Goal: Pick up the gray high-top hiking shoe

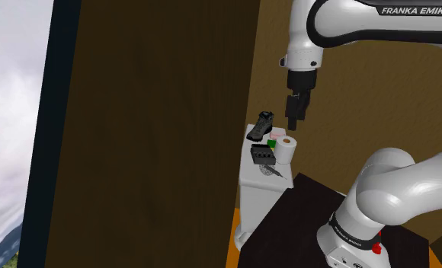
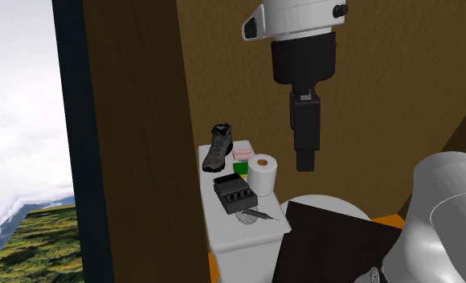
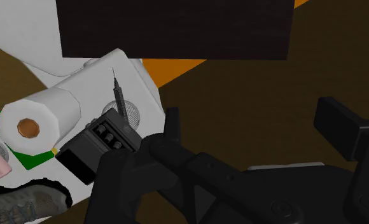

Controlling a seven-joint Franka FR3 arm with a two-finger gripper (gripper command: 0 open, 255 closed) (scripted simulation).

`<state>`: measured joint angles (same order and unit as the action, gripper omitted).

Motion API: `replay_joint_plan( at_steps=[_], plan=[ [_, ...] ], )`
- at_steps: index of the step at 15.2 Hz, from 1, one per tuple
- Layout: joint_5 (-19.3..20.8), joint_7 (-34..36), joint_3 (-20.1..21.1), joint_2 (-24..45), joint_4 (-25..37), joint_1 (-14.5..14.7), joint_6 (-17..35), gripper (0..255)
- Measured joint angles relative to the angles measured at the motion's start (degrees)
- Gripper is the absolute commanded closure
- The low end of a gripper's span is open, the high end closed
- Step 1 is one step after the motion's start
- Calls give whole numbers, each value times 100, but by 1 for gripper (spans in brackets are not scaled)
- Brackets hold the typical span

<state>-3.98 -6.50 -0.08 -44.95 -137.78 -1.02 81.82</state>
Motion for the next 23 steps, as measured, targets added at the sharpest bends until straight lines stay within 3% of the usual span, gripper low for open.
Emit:
replay_joint_plan(
  at_steps=[3,11,19,23],
  plan=[
    [183,-324,-155,-48,-173,8,136,0],
    [1367,-2373,-1187,-89,-834,28,972,0],
    [2395,-4398,-2379,712,-923,124,2301,0],
    [2672,-5366,-2959,1332,-770,304,3038,0]
  ],
)
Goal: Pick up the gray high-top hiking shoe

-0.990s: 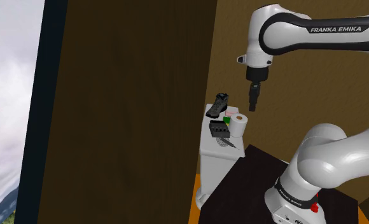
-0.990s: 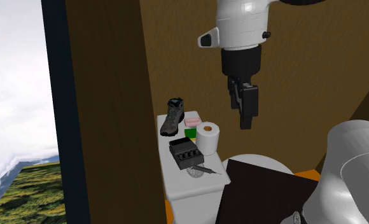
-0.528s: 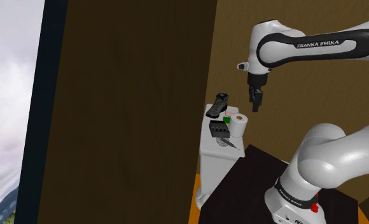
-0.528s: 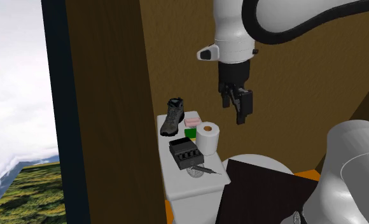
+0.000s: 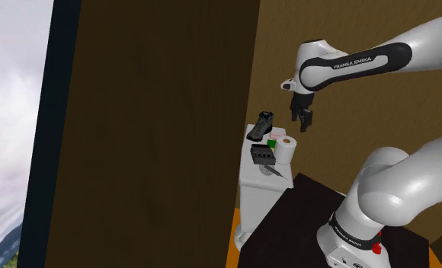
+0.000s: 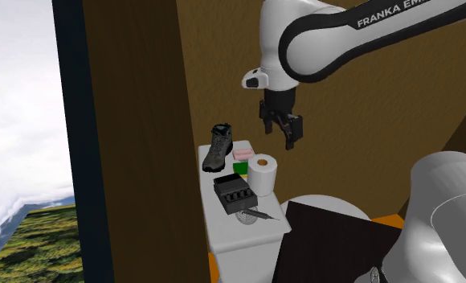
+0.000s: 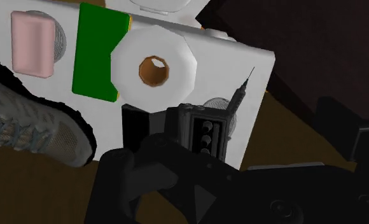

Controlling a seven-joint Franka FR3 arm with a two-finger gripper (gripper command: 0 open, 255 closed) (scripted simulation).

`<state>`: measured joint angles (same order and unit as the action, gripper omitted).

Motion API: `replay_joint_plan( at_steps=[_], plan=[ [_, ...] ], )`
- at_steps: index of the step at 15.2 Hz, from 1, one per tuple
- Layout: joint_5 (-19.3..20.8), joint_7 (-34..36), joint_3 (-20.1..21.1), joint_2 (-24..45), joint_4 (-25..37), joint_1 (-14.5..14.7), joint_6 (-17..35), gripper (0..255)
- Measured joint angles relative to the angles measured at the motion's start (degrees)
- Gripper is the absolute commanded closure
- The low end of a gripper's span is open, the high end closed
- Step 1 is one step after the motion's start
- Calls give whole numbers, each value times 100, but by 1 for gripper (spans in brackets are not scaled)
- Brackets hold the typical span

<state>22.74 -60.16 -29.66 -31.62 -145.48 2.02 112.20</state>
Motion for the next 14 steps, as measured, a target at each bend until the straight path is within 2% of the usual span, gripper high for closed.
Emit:
replay_joint_plan(
  at_steps=[3,7,11,14],
  plan=[
    [40,-783,-483,646,246,213,617,0],
    [-178,-1928,-1087,1498,601,543,1369,0],
    [-994,-3367,-1630,2634,1185,927,2035,0],
    [-1879,-4568,-1744,3488,1602,987,2413,0]
  ],
)
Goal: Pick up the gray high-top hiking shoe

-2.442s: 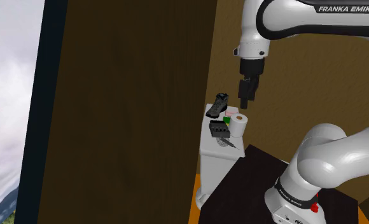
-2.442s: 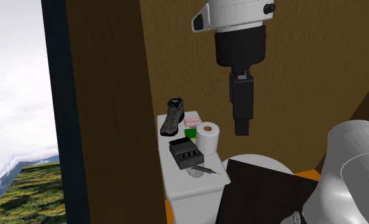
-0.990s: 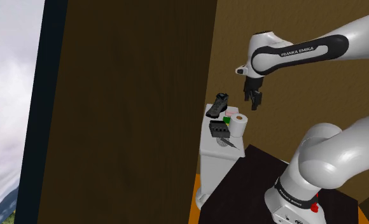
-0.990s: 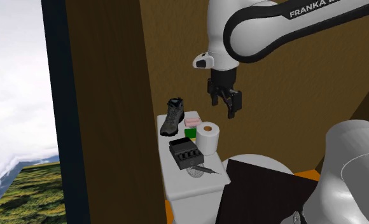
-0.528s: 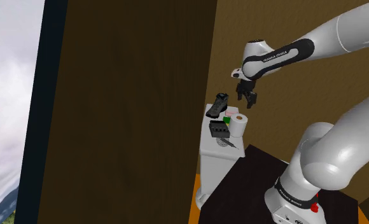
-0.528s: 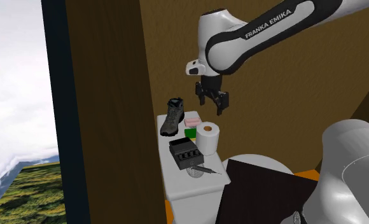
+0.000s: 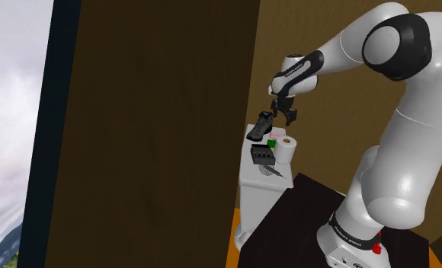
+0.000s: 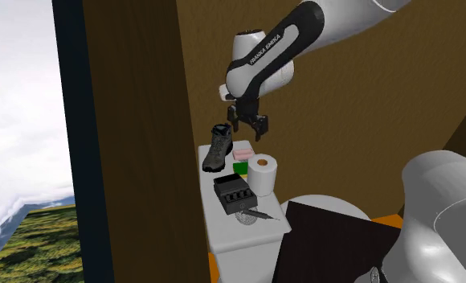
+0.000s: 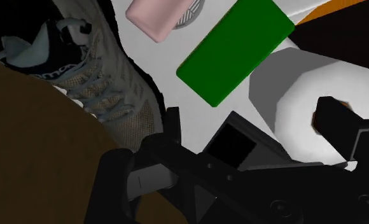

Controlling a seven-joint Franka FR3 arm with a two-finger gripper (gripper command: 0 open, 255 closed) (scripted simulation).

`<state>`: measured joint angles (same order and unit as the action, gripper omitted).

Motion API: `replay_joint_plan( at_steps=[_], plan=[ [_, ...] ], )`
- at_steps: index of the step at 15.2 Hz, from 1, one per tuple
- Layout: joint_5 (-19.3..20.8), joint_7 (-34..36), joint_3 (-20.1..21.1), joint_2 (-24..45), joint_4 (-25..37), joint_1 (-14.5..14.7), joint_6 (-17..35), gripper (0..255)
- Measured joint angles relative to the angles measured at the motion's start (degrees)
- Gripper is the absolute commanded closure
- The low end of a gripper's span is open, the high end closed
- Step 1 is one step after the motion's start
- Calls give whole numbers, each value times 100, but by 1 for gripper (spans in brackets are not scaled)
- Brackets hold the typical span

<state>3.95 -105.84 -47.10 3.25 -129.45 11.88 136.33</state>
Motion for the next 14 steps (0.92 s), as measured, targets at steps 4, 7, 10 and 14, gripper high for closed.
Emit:
replay_joint_plan(
  at_steps=[4,7,10,14],
  plan=[
    [-1227,-1506,396,1123,745,-377,260,0],
    [-1848,-2408,851,1804,1393,-828,302,0],
    [-2213,-3052,1275,2366,2059,-1178,276,0],
    [-2441,-3403,1509,2709,2305,-1423,398,0]
  ],
)
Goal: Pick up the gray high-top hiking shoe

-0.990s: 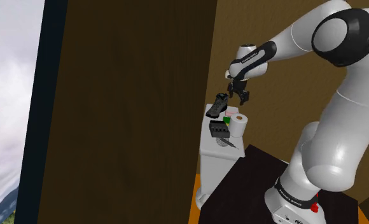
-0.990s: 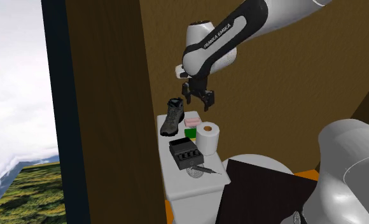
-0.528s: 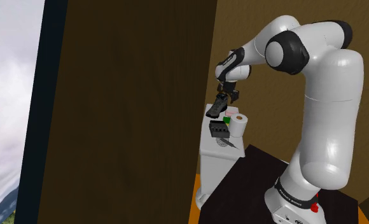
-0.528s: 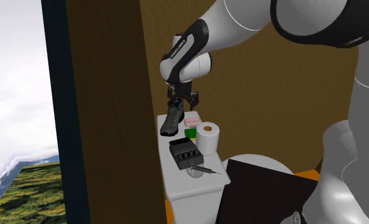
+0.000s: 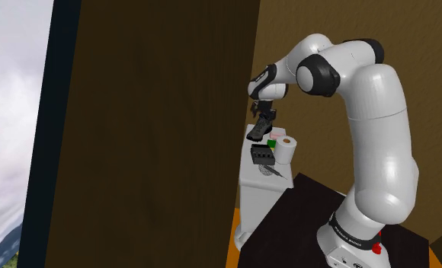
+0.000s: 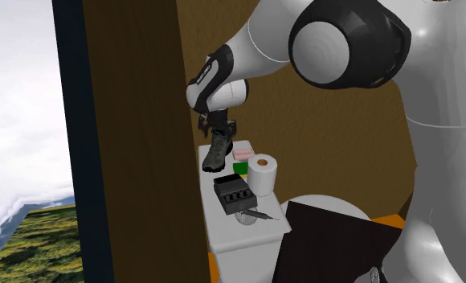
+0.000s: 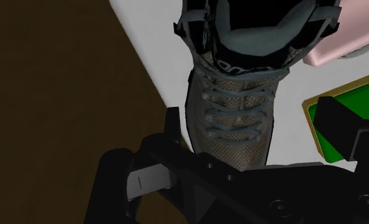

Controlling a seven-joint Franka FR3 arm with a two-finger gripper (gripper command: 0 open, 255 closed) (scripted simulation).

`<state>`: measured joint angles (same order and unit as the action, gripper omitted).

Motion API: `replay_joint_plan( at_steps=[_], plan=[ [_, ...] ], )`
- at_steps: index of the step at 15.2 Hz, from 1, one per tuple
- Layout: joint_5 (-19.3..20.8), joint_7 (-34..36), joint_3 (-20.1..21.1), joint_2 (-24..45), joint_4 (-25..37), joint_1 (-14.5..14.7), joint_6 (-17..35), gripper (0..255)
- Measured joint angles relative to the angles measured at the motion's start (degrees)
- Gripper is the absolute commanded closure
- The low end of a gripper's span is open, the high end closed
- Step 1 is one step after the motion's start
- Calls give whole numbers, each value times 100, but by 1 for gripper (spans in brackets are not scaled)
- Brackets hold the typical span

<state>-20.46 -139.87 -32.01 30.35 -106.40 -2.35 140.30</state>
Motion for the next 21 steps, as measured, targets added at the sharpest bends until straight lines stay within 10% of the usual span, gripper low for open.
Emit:
replay_joint_plan(
  at_steps=[5,6,21],
  plan=[
    [-177,-136,147,224,-55,-111,269,0],
    [-189,-138,158,243,-50,-117,284,255],
    [-68,-65,62,90,-18,-54,97,255]
  ],
)
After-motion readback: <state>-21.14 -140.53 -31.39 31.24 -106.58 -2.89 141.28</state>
